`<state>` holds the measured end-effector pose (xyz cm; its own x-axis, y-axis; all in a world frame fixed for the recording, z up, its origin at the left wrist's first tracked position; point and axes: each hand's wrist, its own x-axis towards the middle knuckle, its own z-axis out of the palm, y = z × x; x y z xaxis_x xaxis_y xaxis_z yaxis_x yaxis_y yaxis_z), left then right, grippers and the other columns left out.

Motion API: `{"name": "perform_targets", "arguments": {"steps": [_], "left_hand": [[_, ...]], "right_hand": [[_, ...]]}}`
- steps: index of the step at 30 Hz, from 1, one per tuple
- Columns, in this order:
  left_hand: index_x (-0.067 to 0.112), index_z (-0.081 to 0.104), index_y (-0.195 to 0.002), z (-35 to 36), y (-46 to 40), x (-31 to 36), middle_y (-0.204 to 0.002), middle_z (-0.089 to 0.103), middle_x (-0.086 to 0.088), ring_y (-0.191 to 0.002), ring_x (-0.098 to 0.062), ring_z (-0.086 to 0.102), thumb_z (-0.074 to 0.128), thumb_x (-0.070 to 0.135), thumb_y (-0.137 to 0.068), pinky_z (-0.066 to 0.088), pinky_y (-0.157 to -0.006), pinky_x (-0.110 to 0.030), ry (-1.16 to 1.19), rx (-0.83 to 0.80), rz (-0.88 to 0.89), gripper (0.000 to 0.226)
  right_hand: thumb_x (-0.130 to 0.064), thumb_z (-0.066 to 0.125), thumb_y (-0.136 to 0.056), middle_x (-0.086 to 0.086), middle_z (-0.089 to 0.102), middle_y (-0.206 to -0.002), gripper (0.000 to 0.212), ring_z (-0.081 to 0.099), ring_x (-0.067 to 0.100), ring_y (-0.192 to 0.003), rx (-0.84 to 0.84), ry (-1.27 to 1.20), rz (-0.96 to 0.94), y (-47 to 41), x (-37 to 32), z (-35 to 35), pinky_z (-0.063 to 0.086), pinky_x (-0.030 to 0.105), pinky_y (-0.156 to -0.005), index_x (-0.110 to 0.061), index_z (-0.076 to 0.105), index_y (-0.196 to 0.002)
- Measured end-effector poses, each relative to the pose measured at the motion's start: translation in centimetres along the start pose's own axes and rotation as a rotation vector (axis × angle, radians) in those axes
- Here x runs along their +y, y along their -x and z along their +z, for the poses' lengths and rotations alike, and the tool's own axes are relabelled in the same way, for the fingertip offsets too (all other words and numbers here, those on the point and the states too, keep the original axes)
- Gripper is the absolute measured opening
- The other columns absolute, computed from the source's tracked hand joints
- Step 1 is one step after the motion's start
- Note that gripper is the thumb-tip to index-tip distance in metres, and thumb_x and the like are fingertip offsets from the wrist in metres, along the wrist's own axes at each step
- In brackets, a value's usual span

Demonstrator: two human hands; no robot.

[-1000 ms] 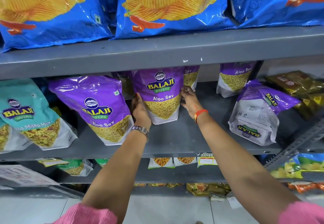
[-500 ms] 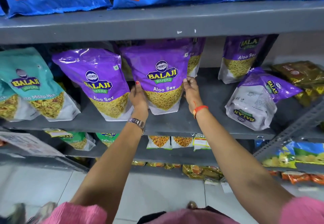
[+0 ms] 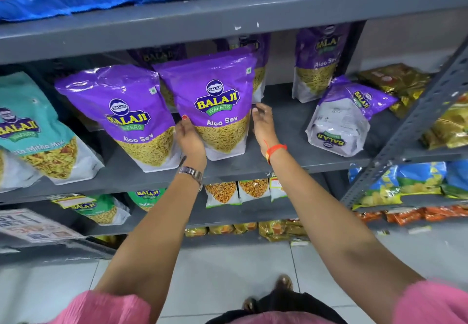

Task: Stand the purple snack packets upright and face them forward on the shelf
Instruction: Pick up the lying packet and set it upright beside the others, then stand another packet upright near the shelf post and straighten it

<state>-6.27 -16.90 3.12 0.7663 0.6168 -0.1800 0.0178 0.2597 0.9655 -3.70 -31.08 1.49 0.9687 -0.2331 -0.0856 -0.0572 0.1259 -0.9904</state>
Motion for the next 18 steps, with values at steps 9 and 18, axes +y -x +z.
{"name": "perform_targets", "arguments": {"steps": [9,18], "left_hand": [[0.002,0.038,-0.130,5.3,7.7,-3.5,-0.134,0.041,-0.021,-0.129,-0.034,0.035,0.050,0.026,-0.079,0.021,-0.109,-0.048,-0.451,0.151,0.386,0.058],[-0.001,0.059,-0.106,17.8,8.4,-6.4,-0.110,0.059,-0.026,-0.105,-0.040,0.054,0.053,0.002,-0.081,0.041,-0.097,-0.044,-0.589,-0.492,0.443,0.025]], "right_hand": [[0.001,0.046,-0.085,0.019,0.055,-0.120,0.033,0.051,0.032,-0.110,0.288,0.548,-0.482,0.0,-1.2,-6.7,0.036,0.029,-0.095,-0.004,0.054,-0.117],[-0.003,0.047,-0.082,0.026,0.054,-0.127,0.041,0.044,0.036,-0.124,0.510,0.811,-0.222,-5.4,-3.9,-17.5,0.028,0.038,-0.107,0.001,0.051,-0.123]]}}
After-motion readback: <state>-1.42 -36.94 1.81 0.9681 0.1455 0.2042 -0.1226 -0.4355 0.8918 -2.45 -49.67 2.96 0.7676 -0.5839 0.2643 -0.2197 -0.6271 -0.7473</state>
